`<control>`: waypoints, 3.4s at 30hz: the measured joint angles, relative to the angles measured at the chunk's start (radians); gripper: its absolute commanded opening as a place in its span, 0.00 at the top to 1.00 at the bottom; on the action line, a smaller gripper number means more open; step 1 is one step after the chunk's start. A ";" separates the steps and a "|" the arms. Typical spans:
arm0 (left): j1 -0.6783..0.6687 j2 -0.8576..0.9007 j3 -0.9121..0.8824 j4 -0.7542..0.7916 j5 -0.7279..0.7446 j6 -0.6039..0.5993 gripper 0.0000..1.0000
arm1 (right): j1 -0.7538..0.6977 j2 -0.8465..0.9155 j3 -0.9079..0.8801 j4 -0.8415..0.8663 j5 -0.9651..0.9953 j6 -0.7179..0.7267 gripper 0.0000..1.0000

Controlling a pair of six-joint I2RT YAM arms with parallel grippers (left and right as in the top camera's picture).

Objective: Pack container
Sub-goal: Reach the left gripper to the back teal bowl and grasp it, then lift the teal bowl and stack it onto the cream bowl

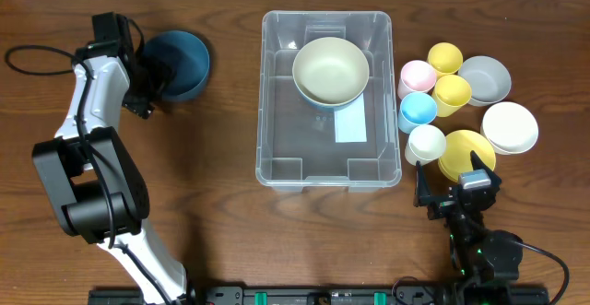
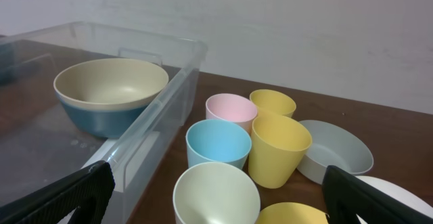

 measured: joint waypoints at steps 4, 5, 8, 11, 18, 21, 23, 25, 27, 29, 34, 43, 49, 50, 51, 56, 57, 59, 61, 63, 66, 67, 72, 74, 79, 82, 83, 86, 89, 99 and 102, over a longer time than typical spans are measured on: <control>0.000 0.000 0.000 0.003 -0.001 -0.011 0.26 | 0.000 0.000 0.000 0.000 0.000 0.000 0.01; 0.000 0.000 0.000 0.003 -0.001 -0.015 0.26 | 0.000 0.000 0.000 0.000 0.000 0.000 0.01; 0.000 0.000 0.000 0.003 -0.001 -0.030 0.27 | 0.000 0.000 0.000 0.000 0.000 0.000 0.01; 0.000 0.004 -0.005 0.008 -0.001 -0.055 0.30 | 0.000 0.000 0.000 0.000 0.000 0.000 0.01; 0.000 0.041 -0.022 0.013 -0.001 -0.091 0.36 | 0.000 0.000 0.000 0.000 0.000 0.000 0.01; 0.000 0.052 -0.023 0.013 -0.001 -0.102 0.38 | 0.000 0.000 0.000 0.000 0.000 0.000 0.01; 0.000 0.057 -0.023 0.013 -0.001 -0.104 0.41 | 0.000 0.000 0.000 0.000 0.000 0.000 0.01; 0.000 0.062 -0.023 0.013 -0.001 -0.107 0.47 | 0.000 0.000 0.000 0.000 0.000 0.000 0.01; 0.000 0.068 -0.023 0.016 -0.001 -0.110 0.58 | 0.000 0.000 0.000 0.000 0.000 0.000 0.01; 0.000 0.071 -0.023 0.027 -0.001 -0.106 0.65 | 0.000 0.000 0.000 0.000 0.000 0.000 0.01; 0.000 0.072 -0.023 0.036 -0.001 -0.108 0.74 | 0.000 0.000 0.000 0.000 0.000 0.000 0.01; 0.000 0.072 -0.023 0.038 -0.004 -0.105 0.94 | 0.000 0.000 0.000 0.000 0.000 0.000 0.01; 0.004 0.071 -0.023 0.037 0.003 -0.049 0.94 | 0.000 0.000 0.000 0.000 0.000 0.000 0.01; 0.006 0.070 -0.023 0.036 0.006 -0.035 0.94 | 0.000 0.000 0.000 0.000 0.000 0.000 0.01; 0.006 0.065 -0.023 0.034 0.006 -0.019 0.94 | 0.000 0.000 0.000 0.000 0.000 0.000 0.01; 0.007 -0.053 -0.023 0.037 0.007 0.022 0.94 | 0.000 0.000 0.000 0.000 0.000 0.000 0.01; 0.007 -0.083 -0.023 0.038 0.007 0.024 0.94 | 0.000 0.000 0.000 0.000 0.000 0.000 0.01; 0.005 -0.193 -0.023 0.039 0.008 0.034 0.94 | 0.000 0.000 0.000 0.000 0.000 0.000 0.01; -0.002 -0.286 -0.021 0.039 0.006 0.047 0.94 | 0.000 0.000 0.000 0.000 0.000 0.000 0.01; -0.018 -0.374 -0.016 0.042 0.006 0.064 0.94 | 0.000 0.000 0.000 0.000 0.000 0.000 0.01; -0.079 -0.478 -0.012 0.043 0.007 0.092 0.95 | 0.000 0.000 0.000 0.000 0.000 0.000 0.01; -0.111 -0.504 -0.012 0.043 0.005 0.102 0.94 | 0.000 0.000 0.000 0.000 0.000 0.000 0.01; -0.287 -0.536 -0.012 0.067 0.007 0.148 0.94 | 0.000 0.000 0.000 0.000 0.000 0.000 0.01; -0.370 -0.528 -0.012 0.084 0.006 0.169 0.94 | 0.000 0.000 0.000 0.000 0.000 0.000 0.01; -0.536 -0.485 -0.012 0.133 -0.031 0.193 0.94 | 0.000 0.000 0.000 0.000 0.000 0.000 0.01; -0.598 -0.433 -0.012 0.156 -0.064 0.200 0.94 | 0.000 0.000 0.000 0.000 0.000 0.000 0.01; -0.613 -0.413 -0.012 0.165 -0.073 0.201 0.94 | 0.000 0.000 0.000 0.000 0.000 0.000 0.01; -0.648 -0.347 -0.012 0.196 -0.089 0.208 0.94 | 0.000 0.000 0.000 0.000 0.000 0.000 0.01; -0.671 -0.276 -0.012 0.222 -0.099 0.211 0.94 | 0.000 0.000 0.000 0.000 0.000 0.000 0.01; -0.679 -0.193 -0.013 0.248 -0.110 0.211 0.72 | 0.000 0.000 0.000 0.000 0.000 0.000 0.01; -0.679 -0.193 -0.013 0.253 -0.110 0.211 0.41 | 0.000 0.000 0.000 0.000 0.000 0.000 0.01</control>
